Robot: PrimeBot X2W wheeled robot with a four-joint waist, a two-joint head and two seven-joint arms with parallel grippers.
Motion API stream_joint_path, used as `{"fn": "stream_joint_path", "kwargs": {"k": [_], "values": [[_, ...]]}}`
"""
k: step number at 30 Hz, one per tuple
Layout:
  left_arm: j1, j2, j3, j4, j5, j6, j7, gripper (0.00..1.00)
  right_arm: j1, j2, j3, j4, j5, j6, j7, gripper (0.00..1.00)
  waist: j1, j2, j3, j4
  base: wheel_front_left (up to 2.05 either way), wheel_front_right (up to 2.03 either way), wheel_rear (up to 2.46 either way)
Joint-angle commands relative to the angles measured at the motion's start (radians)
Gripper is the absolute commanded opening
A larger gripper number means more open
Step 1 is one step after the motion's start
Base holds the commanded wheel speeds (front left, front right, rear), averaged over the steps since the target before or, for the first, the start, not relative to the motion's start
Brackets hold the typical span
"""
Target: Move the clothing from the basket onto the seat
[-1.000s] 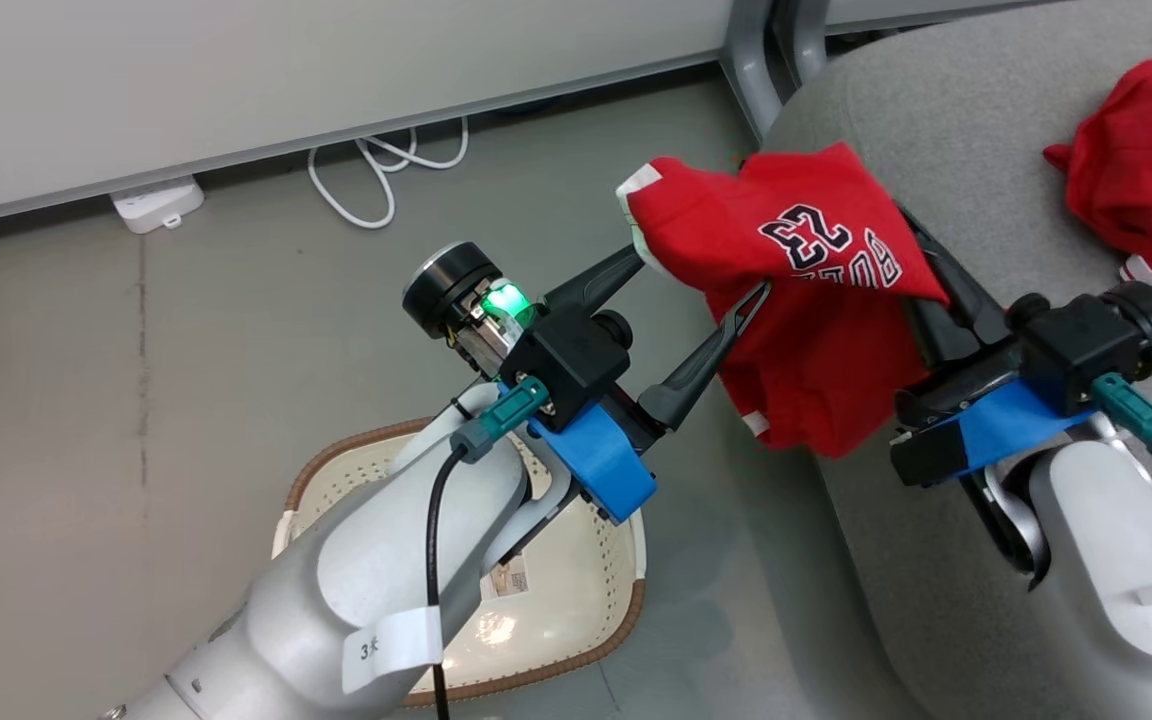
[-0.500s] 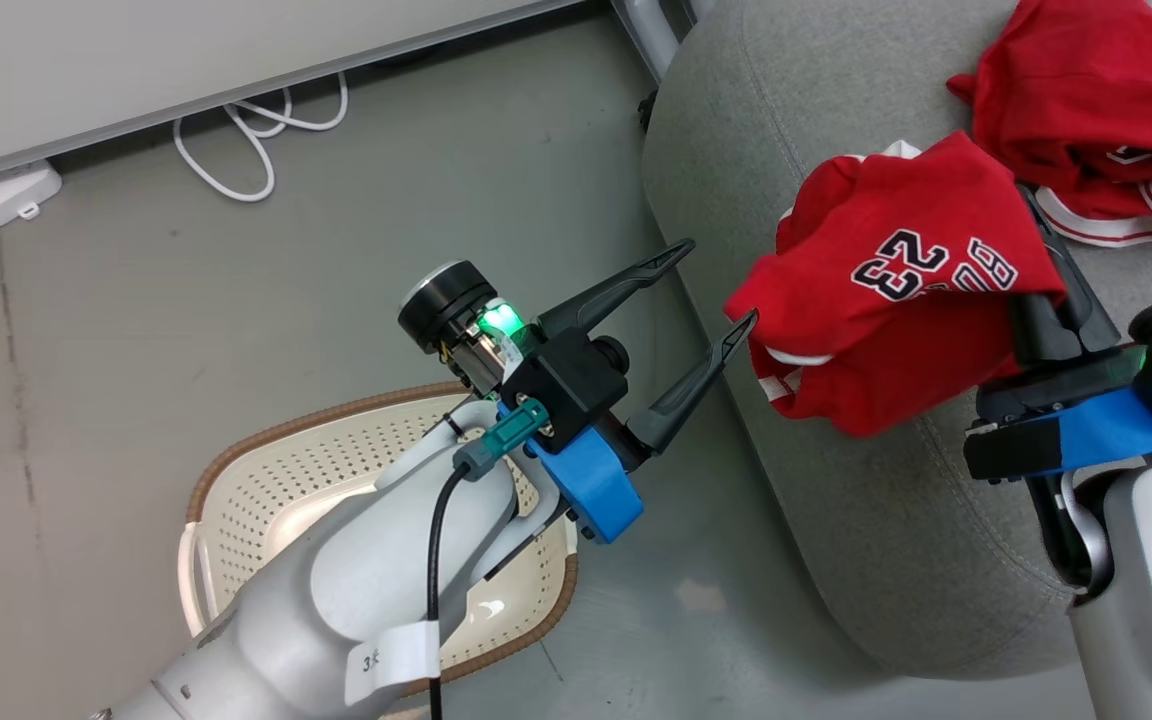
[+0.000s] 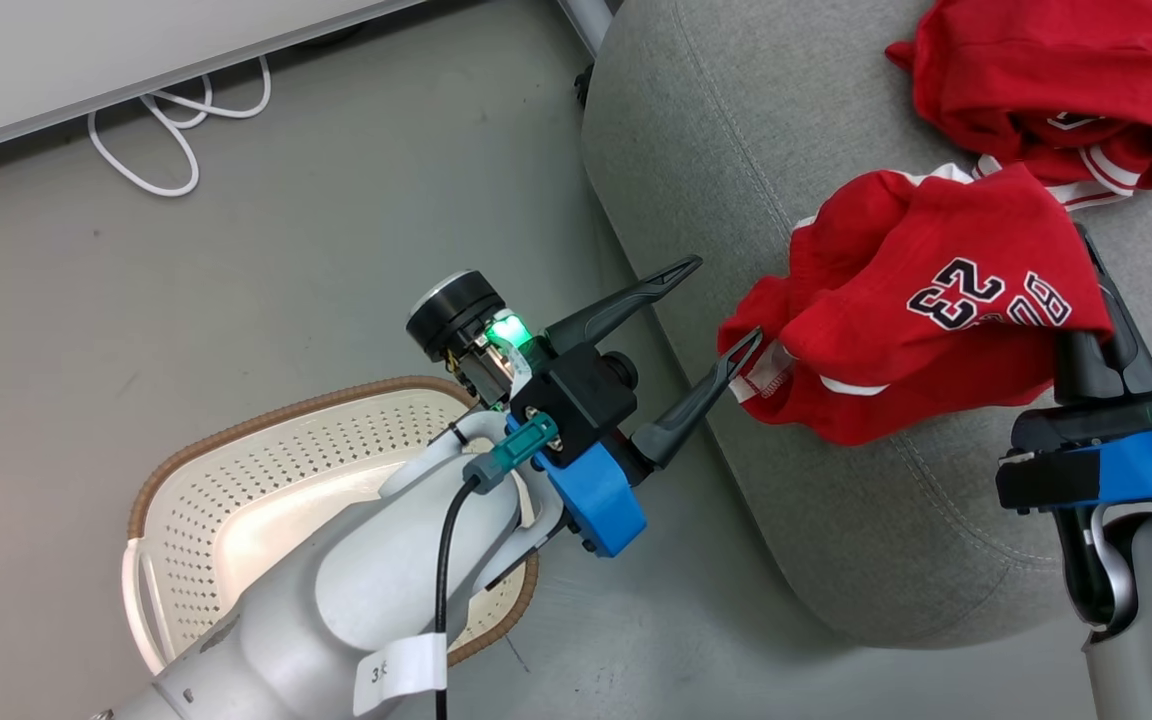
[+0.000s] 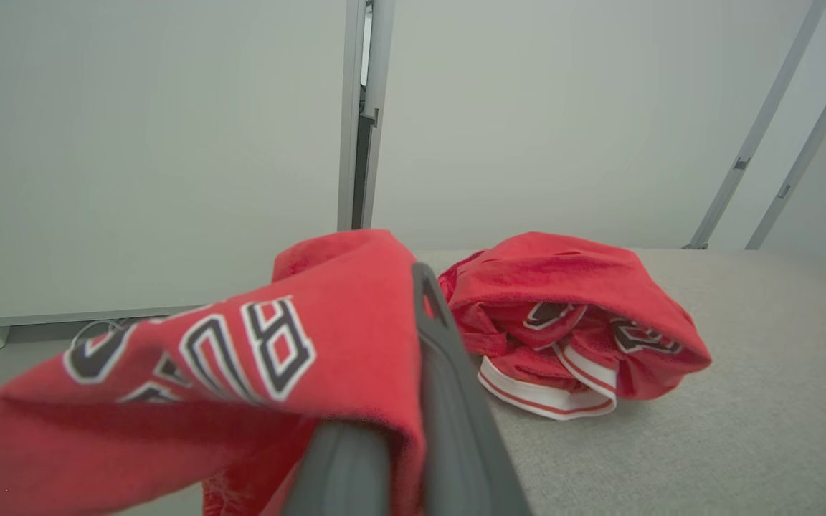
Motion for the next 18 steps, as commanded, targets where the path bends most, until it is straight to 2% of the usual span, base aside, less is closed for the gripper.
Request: {"fn": "stream_joint_path", "kwargs": {"k": [1, 10, 18], "values": [[-0.004, 0.005, 0.0, -0.001, 0.004, -0.001, -0.003, 1.0, 0.011, 0.006, -0.003, -0.006, -0.004, 0.0, -0.004, 0.0, 0.0, -0.0001, 0.001, -0.002, 0.0, 0.0, 0.0], [-0.005, 0.005, -0.005, -0.006, 0.001, -0.001, -0.003, 1.0, -0.02, 0.013, -0.001, -0.006, -0.006, 0.0, -0.004, 0.0, 0.0, -0.0001, 0.005, 0.0, 0.0, 0.0, 0.0], [-0.03, 0.013, -0.012, -0.014, 0.017, -0.001, -0.003, 1.0, -0.161, -0.025, 0.04, -0.035, -0.01, 0.0, -0.004, 0.0, 0.0, -0.0001, 0.056, 0.001, 0.0, 0.0, 0.0]]}}
